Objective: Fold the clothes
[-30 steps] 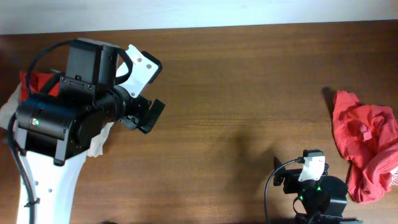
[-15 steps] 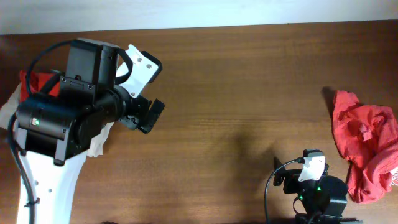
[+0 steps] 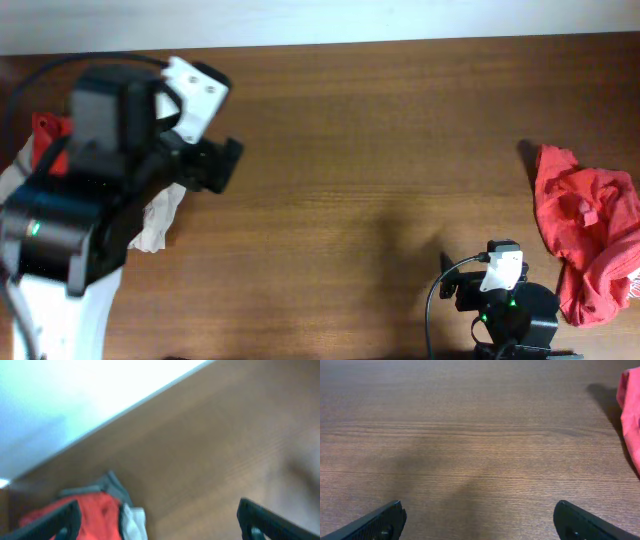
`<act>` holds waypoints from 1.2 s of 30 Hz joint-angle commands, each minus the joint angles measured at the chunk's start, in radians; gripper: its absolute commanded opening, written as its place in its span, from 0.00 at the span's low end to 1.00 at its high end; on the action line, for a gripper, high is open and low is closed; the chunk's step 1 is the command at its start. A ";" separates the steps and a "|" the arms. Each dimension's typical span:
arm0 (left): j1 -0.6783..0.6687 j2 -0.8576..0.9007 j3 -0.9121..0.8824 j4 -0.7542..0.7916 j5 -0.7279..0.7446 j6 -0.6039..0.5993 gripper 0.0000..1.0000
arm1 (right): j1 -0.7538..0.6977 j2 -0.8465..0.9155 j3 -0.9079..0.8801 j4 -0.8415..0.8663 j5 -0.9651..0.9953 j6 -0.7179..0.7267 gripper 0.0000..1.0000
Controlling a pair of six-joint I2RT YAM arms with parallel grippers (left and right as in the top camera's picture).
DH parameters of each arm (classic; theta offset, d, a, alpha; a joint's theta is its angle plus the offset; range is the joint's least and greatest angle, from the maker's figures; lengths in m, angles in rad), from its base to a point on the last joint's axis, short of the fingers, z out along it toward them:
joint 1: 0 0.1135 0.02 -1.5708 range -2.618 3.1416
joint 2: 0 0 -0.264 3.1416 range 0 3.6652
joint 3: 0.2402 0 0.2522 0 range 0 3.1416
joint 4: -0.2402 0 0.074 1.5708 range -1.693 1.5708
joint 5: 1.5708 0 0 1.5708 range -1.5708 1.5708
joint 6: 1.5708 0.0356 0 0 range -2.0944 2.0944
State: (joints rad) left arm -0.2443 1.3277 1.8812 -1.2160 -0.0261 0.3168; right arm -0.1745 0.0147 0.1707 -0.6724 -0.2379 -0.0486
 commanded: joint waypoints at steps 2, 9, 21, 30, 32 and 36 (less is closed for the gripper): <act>0.093 -0.161 -0.233 0.164 0.102 -0.010 0.99 | -0.003 -0.011 -0.006 0.003 -0.016 0.004 0.99; 0.150 -0.463 -0.719 0.445 0.116 -0.010 0.99 | -0.003 -0.011 -0.006 0.003 -0.016 0.004 0.99; 0.149 -1.080 -1.397 0.674 0.117 -0.060 0.99 | -0.003 -0.011 -0.006 0.003 -0.016 0.004 0.99; 0.149 -1.269 -1.602 0.682 0.116 -0.059 0.99 | -0.003 -0.011 -0.006 0.003 -0.016 0.004 0.99; 0.149 -1.285 -1.637 0.704 0.116 -0.059 0.99 | -0.003 -0.011 -0.006 0.003 -0.016 0.004 0.99; 0.149 -1.323 -1.720 0.792 0.116 -0.064 0.99 | -0.003 -0.011 -0.006 0.003 -0.016 0.004 0.99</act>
State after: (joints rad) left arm -0.0986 0.0360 0.2173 -0.4671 0.0788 0.2676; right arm -0.1745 0.0128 0.1707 -0.6720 -0.2451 -0.0490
